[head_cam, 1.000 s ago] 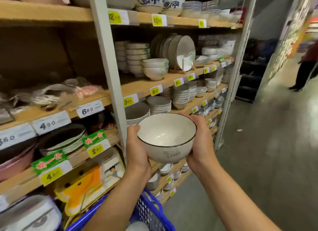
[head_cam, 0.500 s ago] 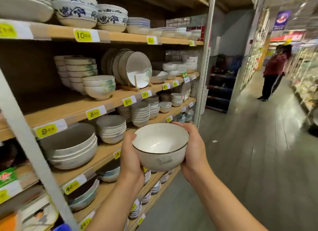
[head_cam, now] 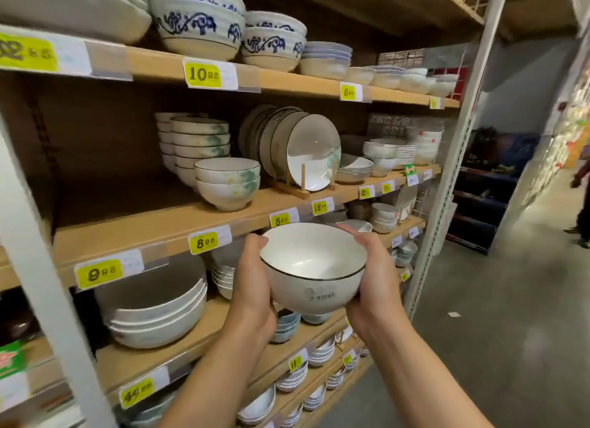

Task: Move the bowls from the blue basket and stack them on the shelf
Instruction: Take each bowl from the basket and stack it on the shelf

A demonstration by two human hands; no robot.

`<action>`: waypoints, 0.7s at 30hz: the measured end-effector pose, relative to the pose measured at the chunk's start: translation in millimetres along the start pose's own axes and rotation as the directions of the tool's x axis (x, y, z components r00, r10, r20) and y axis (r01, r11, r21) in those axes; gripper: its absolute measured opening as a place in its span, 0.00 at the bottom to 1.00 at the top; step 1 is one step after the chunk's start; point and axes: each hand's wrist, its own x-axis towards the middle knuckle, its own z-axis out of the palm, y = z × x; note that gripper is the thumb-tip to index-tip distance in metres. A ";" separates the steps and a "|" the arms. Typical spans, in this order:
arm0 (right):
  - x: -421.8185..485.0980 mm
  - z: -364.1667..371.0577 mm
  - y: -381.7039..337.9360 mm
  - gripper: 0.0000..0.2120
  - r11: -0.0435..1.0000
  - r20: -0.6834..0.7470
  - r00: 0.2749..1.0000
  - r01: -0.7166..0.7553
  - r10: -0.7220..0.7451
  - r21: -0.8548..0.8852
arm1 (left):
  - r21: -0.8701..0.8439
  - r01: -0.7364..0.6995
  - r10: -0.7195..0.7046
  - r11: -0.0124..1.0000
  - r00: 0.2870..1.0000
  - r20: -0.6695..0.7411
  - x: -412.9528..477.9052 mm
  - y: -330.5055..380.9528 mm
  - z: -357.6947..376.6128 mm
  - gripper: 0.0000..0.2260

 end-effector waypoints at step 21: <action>167.0 62.7 14.9 0.17 0.977 0.351 0.924 -0.194 0.153 0.085 | 0.144 -0.163 0.179 0.976 0.978 -0.106 121.0 34.7 -6.9 0.15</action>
